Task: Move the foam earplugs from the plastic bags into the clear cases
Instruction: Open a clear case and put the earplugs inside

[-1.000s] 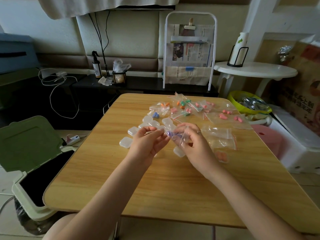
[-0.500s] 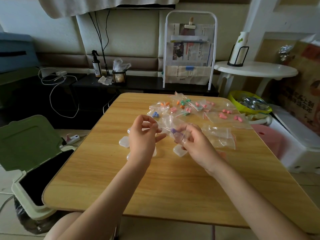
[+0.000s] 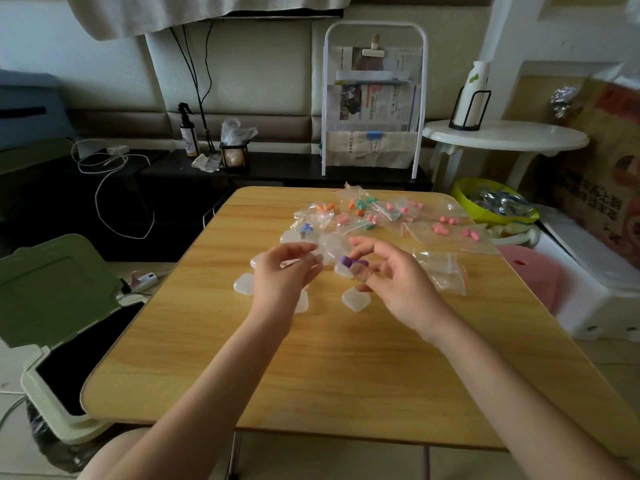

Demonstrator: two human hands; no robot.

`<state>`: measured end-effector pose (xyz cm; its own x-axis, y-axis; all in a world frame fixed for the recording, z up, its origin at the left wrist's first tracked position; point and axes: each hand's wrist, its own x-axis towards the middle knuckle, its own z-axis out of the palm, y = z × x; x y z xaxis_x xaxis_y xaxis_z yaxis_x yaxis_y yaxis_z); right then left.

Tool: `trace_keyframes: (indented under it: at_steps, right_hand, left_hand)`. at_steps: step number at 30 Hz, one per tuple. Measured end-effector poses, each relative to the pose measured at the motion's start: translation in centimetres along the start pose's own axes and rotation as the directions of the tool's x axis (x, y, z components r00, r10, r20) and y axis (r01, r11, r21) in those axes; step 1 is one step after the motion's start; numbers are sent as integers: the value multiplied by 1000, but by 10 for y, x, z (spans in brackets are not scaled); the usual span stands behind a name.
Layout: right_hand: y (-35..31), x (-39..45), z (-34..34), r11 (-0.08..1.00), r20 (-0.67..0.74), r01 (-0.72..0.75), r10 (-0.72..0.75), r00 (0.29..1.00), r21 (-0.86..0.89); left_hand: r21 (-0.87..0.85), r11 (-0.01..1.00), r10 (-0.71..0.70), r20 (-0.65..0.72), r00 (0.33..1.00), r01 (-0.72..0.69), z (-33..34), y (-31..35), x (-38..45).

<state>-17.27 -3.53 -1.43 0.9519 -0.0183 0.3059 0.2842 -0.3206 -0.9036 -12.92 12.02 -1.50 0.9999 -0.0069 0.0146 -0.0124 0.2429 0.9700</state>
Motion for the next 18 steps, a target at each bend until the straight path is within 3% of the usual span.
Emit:
trace_keyframes:
  at_steps: [3,6,10,13,16,18]
  right_hand:
    - [3,0,4,1000,-33,8,-9,999,-29]
    - [5,0,0,971,-101,60,-86,991,-231]
    - [7,-1,-3,935,41,71,-60,997,-348]
    - [9,-1,1,941,37,54,-44,998,-333]
    - [7,2,-6,906,-32,65,-86,996,-418]
    - [8,4,-20,860,-109,33,-103,989,-510]
  left_hand:
    - [-20,1000,10,61,998,-9,5,-3,-5]
    - [-42,999,18,78,997,-15,6,-3,-7]
    - [-185,982,-21,147,989,48,6,-1,-6]
    - [-243,965,-44,212,976,96,7,0,-6]
    - [3,998,65,191,979,-67,9,-3,-5]
    - [285,926,184,227,956,-246,7,-5,-4]
